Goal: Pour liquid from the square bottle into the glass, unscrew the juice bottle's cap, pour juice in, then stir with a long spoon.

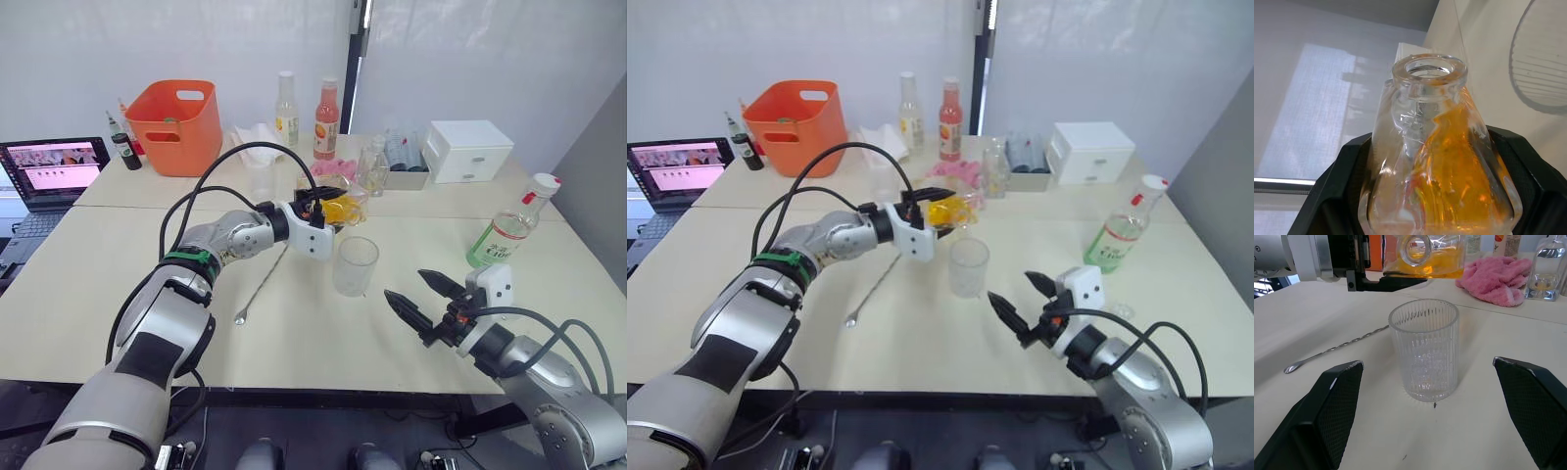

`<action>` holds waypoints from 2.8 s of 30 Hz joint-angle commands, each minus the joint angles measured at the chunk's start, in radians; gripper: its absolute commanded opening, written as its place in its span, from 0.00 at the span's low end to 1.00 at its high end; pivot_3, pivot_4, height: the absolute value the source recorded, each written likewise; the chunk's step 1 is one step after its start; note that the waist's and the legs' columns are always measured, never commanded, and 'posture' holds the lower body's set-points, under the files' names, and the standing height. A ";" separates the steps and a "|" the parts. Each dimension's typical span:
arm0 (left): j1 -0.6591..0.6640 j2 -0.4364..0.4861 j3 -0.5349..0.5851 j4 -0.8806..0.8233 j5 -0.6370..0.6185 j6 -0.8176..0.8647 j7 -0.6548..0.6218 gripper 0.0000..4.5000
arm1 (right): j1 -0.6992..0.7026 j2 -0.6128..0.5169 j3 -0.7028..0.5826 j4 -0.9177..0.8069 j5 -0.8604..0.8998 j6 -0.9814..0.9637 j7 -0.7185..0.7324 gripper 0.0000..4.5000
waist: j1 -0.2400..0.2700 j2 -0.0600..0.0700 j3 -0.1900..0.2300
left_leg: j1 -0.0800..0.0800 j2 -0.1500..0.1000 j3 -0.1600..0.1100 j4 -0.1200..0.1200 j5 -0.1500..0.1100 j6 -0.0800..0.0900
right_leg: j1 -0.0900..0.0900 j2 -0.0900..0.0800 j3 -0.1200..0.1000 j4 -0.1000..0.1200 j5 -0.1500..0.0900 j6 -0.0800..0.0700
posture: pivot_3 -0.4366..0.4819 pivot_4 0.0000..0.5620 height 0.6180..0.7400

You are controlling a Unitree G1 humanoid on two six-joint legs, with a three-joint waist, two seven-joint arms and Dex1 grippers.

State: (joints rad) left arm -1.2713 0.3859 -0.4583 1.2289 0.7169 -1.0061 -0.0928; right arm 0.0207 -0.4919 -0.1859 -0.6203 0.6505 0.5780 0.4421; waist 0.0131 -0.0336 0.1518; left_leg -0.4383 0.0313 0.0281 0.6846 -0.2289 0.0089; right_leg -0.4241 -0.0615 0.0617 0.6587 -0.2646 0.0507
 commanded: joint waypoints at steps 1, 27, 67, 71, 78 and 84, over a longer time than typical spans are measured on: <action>-0.067 0.007 0.003 -0.027 0.004 -0.023 0.095 0.62 | -0.006 0.004 -0.011 -0.042 0.018 -0.006 -0.008 1.00 | 0.000 0.000 0.000 | 0.000 0.000 0.000 0.000 0.000 0.000 | 0.000 0.000 0.000 0.000 0.000 0.000 | 0.48 0.27 0.79; -0.101 0.014 -0.188 -0.017 0.239 0.048 0.469 0.62 | 0.002 0.022 -0.021 -0.060 0.028 -0.011 -0.037 1.00 | -0.001 0.000 0.000 | -0.001 0.000 0.000 0.006 0.000 0.000 | 0.000 0.000 0.000 0.004 0.000 0.000 | 0.48 0.27 0.79; -0.138 -0.001 -0.291 -0.006 0.326 0.137 0.645 0.62 | 0.002 0.031 -0.012 -0.075 0.055 -0.010 -0.076 1.00 | 0.000 0.000 0.000 | -0.001 0.000 0.000 0.011 0.000 0.000 | 0.000 0.000 0.000 0.005 0.000 0.000 | 0.48 0.27 0.79; -0.141 0.000 -0.298 -0.007 0.331 0.136 0.653 0.62 | 0.002 0.034 -0.011 -0.073 0.052 -0.013 -0.077 1.00 | -0.001 0.000 0.000 | -0.001 0.000 0.000 0.011 0.000 0.000 | 0.000 0.000 0.000 0.005 0.000 0.000 | 0.48 0.27 0.79; -0.143 -0.002 -0.306 -0.005 0.325 0.134 0.653 0.62 | 0.003 0.039 -0.012 -0.074 0.050 -0.015 -0.079 1.00 | -0.001 0.000 0.000 | -0.001 0.000 0.000 0.011 0.000 0.000 | 0.000 0.000 0.000 0.005 0.000 0.000 | 0.48 0.27 0.79; -0.141 -0.007 -0.298 0.001 0.311 0.129 0.636 0.62 | 0.002 0.042 -0.010 -0.069 0.046 -0.018 -0.080 1.00 | -0.001 0.000 0.000 | -0.001 0.000 0.000 0.011 0.000 0.000 | 0.000 0.000 0.000 0.005 0.000 0.000 | 0.48 0.27 0.79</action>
State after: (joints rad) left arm -1.3413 0.3808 -0.7882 1.2495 1.0630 -0.8750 0.5098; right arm 0.0255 -0.4539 -0.1861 -0.6557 0.6899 0.5774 0.3638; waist 0.0124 -0.0337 0.1519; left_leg -0.4394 0.0312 0.0281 0.6960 -0.2290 0.0090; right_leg -0.4245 -0.0615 0.0617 0.6640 -0.2648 0.0509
